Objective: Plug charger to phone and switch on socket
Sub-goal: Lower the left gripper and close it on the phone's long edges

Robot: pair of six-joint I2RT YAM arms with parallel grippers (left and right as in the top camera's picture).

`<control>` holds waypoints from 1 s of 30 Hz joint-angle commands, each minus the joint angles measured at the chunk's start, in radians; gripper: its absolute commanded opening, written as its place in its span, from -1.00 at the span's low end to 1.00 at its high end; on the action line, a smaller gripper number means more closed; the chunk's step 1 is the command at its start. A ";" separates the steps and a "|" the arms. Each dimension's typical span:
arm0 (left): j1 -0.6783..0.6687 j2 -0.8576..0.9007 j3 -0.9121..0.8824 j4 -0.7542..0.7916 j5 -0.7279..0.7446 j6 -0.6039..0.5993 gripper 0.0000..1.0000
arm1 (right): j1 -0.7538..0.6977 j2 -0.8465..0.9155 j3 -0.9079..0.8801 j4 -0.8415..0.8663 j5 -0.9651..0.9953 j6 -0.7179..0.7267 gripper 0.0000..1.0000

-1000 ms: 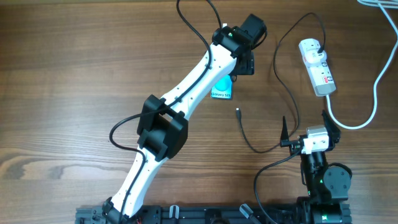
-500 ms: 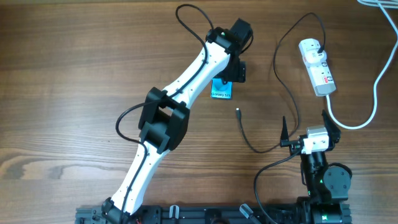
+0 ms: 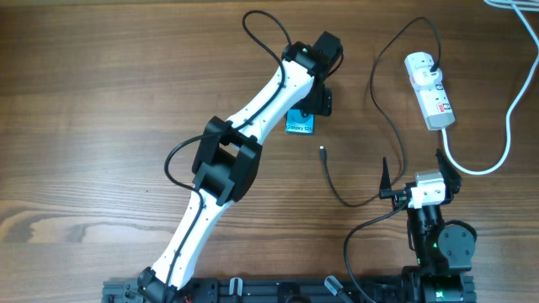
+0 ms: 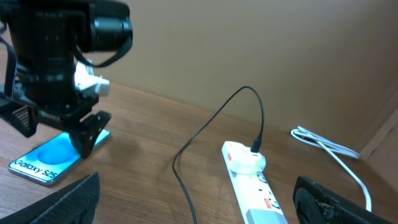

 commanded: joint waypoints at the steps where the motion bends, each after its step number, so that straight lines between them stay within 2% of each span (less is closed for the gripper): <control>1: -0.003 0.015 -0.003 0.008 0.005 0.016 1.00 | 0.002 0.003 0.000 0.003 0.013 -0.008 1.00; 30: -0.005 0.027 -0.008 0.015 0.038 0.016 1.00 | 0.002 0.003 0.000 0.003 0.013 -0.008 0.98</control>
